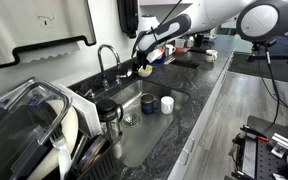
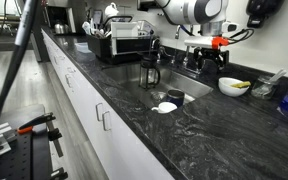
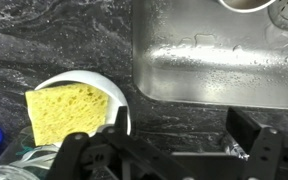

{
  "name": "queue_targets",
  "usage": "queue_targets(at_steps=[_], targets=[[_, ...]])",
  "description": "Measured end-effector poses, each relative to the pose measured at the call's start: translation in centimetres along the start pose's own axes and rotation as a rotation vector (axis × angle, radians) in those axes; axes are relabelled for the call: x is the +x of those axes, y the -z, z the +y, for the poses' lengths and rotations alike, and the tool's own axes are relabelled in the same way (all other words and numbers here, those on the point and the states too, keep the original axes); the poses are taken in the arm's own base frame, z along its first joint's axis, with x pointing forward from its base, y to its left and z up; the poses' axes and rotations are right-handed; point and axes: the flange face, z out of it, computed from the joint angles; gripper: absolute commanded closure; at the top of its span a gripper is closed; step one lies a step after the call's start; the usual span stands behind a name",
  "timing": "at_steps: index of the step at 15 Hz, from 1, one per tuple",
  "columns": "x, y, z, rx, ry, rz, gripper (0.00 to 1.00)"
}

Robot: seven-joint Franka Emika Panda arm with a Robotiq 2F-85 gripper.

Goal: Turn the right faucet to the right

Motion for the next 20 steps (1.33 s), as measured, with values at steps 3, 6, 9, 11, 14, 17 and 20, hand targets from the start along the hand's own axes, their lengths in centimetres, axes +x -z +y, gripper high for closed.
queue_targets(at_steps=[3,6,9,11,14,17,20], targets=[[-0.2,-2.4,-0.6,-0.009,-0.032,0.021,0.00],[0.3,-2.4,-0.6,-0.008,-0.068,0.039,0.00],[1.1,-1.2,-0.3,-0.006,-0.088,0.057,0.00],[1.2,-0.9,-0.2,0.002,-0.096,0.045,0.00],[1.4,-0.8,0.0,0.006,-0.119,0.043,0.00],[1.9,-1.3,0.6,-0.028,-0.151,0.146,0.00],[2.3,-2.3,-0.1,-0.038,-0.170,0.247,0.00]])
